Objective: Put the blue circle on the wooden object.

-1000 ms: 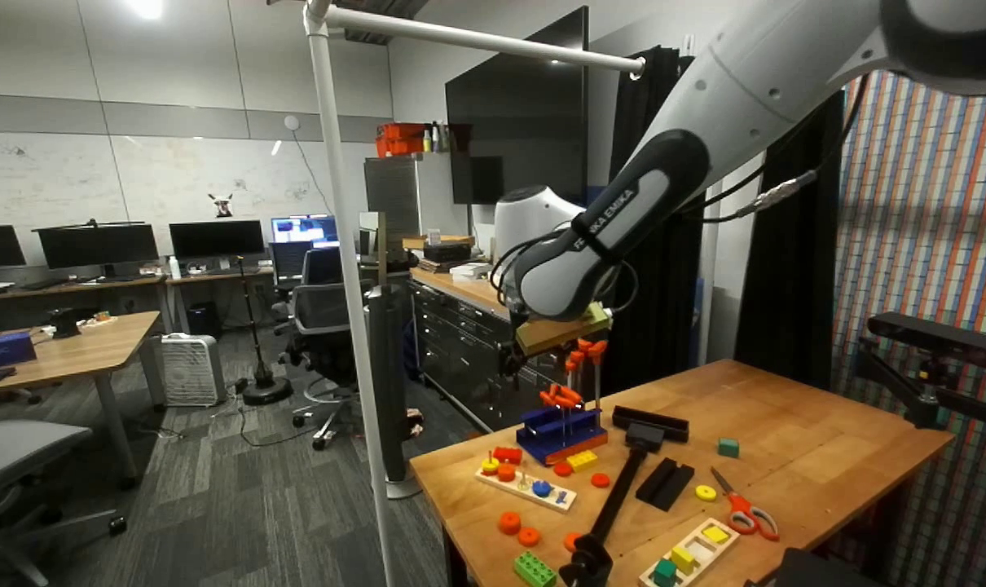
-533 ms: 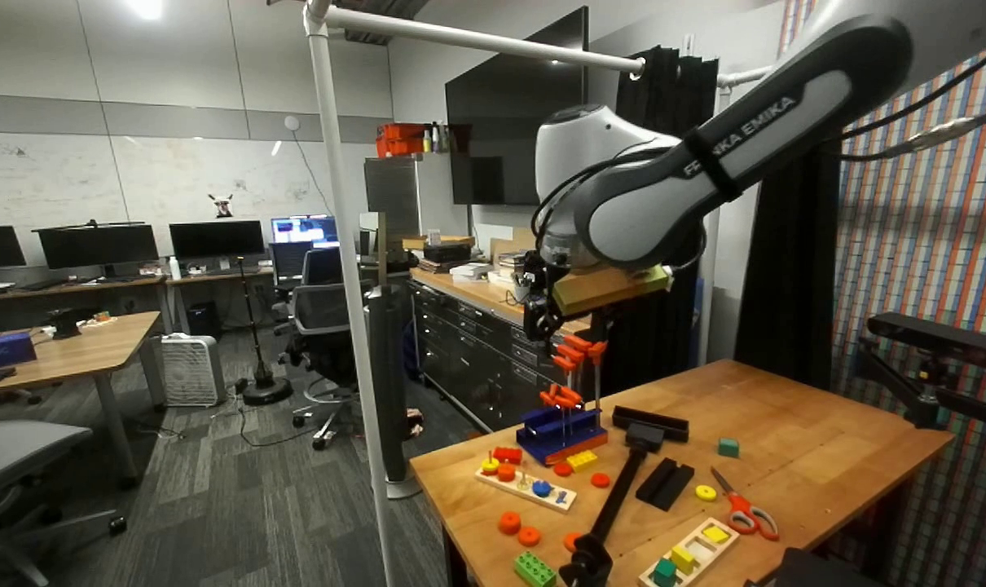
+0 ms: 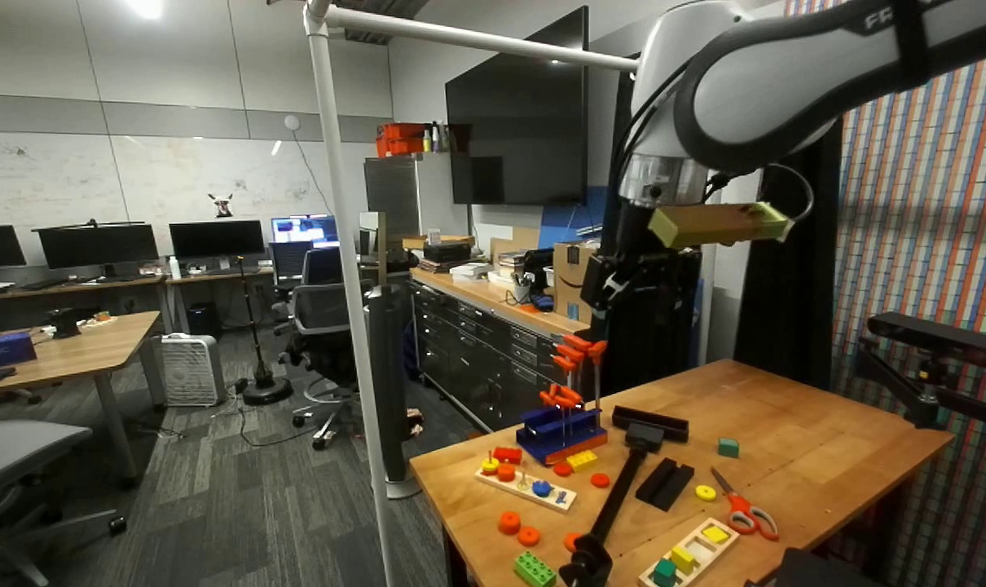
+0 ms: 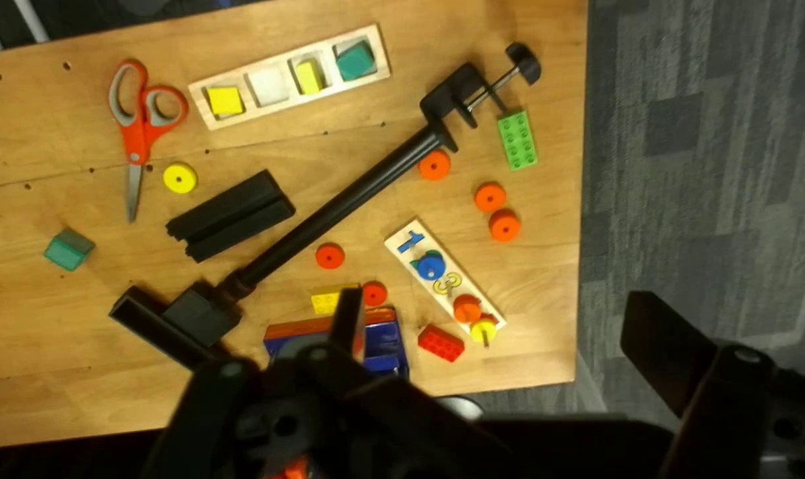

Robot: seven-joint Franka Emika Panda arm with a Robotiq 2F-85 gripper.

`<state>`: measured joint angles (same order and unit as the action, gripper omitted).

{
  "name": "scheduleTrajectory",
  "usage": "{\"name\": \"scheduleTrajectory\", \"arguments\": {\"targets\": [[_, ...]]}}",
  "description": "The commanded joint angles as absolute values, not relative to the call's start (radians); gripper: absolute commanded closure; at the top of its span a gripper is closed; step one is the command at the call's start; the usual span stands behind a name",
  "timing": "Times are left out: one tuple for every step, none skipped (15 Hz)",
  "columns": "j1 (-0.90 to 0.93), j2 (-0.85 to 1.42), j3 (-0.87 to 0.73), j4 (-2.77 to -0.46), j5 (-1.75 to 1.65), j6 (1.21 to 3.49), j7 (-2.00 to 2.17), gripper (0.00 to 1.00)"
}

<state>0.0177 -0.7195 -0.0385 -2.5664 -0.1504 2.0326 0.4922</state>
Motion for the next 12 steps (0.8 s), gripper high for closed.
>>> {"name": "scheduleTrajectory", "arguments": {"targets": [[0.017, -0.819, -0.054, -2.558, 0.001, 1.886, 0.308, 0.00], [0.015, -0.829, -0.055, -2.552, 0.026, 1.846, 0.273, 0.00], [0.011, -0.835, -0.055, -2.546, 0.044, 1.803, 0.245, 0.00], [0.012, -0.840, -0.061, -2.542, 0.064, 1.766, 0.214, 0.00], [0.011, -0.846, -0.064, -2.542, 0.080, 1.733, 0.191, 0.00], [0.004, -0.850, -0.061, -2.542, 0.088, 1.704, 0.181, 0.00], [-0.002, -0.854, -0.058, -2.544, 0.096, 1.683, 0.176, 0.00], [-0.019, -0.836, -0.034, -2.557, 0.077, 1.729, 0.195, 0.00], [-0.019, -0.838, -0.035, -2.557, 0.082, 1.714, 0.188, 0.00], [-0.019, -0.839, -0.035, -2.557, 0.083, 1.708, 0.185, 0.00], [-0.019, -0.839, -0.035, -2.557, 0.083, 1.707, 0.184, 0.00], [-0.019, -0.839, -0.035, -2.557, 0.083, 1.706, 0.183, 0.00]]}}
